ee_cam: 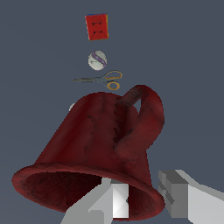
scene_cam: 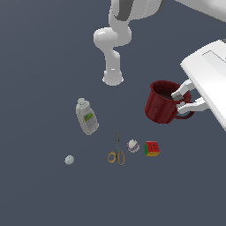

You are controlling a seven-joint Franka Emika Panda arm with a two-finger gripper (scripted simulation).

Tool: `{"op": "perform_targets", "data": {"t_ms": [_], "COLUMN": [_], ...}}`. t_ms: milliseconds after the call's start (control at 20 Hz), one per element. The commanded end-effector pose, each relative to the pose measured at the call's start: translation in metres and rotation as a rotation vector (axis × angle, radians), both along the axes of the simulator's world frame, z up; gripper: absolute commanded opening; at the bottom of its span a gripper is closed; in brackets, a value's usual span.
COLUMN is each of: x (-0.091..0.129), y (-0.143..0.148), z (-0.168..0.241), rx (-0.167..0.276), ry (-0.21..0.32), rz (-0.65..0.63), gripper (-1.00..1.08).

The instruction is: Pick up a designated object from a clutter of objects.

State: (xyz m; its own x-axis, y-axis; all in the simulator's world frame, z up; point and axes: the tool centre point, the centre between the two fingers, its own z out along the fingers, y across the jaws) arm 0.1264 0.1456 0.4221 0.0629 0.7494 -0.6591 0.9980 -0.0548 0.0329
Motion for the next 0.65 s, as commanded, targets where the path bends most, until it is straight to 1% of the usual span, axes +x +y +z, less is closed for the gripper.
{"op": "perform_targets", "data": {"t_ms": [0, 600], "x": [0.002, 0.006], "y": [0.000, 0.001], "z": [0.010, 0.023], "rx": [0.000, 0.000], "ry": [-0.006, -0.011], "rz": [0.003, 0.008], "gripper": [-1.00, -1.00]}}
